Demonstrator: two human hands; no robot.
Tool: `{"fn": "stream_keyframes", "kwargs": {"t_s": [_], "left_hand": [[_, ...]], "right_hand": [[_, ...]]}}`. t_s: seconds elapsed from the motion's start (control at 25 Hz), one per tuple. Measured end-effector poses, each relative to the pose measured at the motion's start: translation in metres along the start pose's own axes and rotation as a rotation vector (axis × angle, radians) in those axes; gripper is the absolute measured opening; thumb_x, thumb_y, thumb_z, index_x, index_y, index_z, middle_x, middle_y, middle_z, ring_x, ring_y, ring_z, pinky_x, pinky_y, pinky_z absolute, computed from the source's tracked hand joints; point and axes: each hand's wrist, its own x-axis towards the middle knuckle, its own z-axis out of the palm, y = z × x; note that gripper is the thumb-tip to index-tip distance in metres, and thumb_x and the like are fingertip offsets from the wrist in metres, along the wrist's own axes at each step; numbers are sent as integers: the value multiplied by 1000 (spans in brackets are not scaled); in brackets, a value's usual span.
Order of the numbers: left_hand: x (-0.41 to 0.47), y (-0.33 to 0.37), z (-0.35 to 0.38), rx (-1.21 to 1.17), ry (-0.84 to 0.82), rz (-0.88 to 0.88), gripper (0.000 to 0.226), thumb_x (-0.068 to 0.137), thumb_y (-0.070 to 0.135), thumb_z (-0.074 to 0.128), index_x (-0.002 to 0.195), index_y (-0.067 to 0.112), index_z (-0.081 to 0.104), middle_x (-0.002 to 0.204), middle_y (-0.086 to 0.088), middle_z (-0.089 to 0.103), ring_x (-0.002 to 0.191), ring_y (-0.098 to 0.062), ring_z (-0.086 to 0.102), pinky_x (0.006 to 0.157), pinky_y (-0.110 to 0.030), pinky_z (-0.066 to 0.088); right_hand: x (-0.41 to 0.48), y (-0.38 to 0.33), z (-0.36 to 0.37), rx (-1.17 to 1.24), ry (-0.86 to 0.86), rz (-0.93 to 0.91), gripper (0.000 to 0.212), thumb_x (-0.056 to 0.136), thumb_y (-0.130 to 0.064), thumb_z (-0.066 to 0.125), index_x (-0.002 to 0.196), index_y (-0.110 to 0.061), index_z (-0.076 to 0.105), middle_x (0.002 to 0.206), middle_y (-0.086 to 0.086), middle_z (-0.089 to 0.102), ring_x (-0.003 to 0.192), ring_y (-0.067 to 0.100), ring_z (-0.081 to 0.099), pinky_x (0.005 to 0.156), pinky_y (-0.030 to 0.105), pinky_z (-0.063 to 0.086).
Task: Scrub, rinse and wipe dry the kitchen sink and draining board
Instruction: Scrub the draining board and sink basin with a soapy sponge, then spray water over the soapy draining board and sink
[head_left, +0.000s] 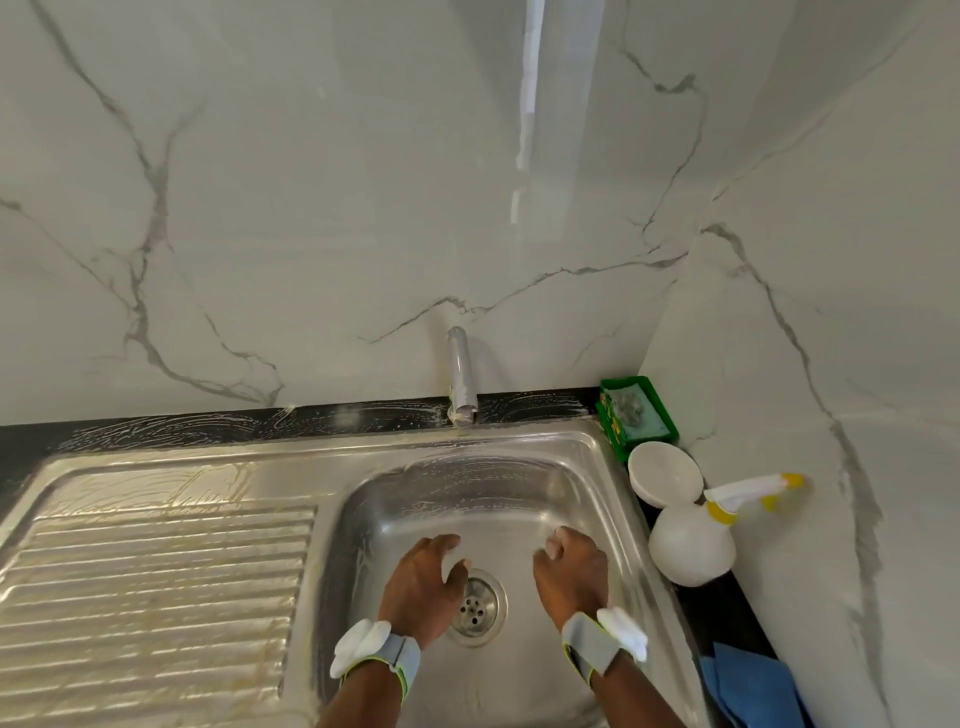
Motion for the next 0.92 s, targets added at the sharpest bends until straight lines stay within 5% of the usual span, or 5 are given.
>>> {"fn": "stream_keyframes", "kwargs": {"t_s": [0.08, 0.16, 0.36, 0.52, 0.92], "left_hand": [[-16, 1, 3, 4, -8, -24, 39, 98, 39, 61, 136, 29, 62, 127, 7, 65, 121, -14, 60, 103, -26, 45], [-28, 4, 6, -1, -12, -45, 39, 98, 38, 61, 135, 28, 62, 125, 6, 66, 120, -15, 61, 102, -26, 44], [-42, 12, 14, 20, -52, -80, 39, 97, 38, 62, 135, 29, 62, 124, 2, 67, 119, -20, 62, 100, -28, 46], [-47, 24, 13, 12, -55, -78, 38, 97, 36, 62, 135, 28, 63, 127, 2, 68, 120, -19, 62, 100, -27, 46], [-76, 28, -4, -64, -32, -102, 46, 82, 50, 52, 119, 30, 70, 116, 6, 73, 110, -18, 68, 93, -31, 51]], "right_hand": [[-15, 20, -5, -47, -175, 65, 29, 79, -9, 64, 104, -22, 69, 126, -1, 54, 114, 24, 59, 93, 28, 50], [-23, 37, -8, -19, -249, 99, 55, 81, -16, 68, 135, -21, 58, 144, -3, 44, 133, 20, 49, 108, 28, 42], [-37, 42, -40, 183, 195, 56, 30, 80, -25, 76, 106, -24, 60, 102, -4, 60, 96, 22, 64, 79, 32, 50], [-28, 32, -80, 319, 641, 42, 64, 78, -30, 82, 128, -8, 49, 113, 11, 54, 101, 33, 59, 84, 44, 52], [18, 38, -120, 38, 615, -10, 52, 100, -45, 51, 118, 4, 61, 102, 29, 57, 98, 46, 54, 89, 48, 42]]}}
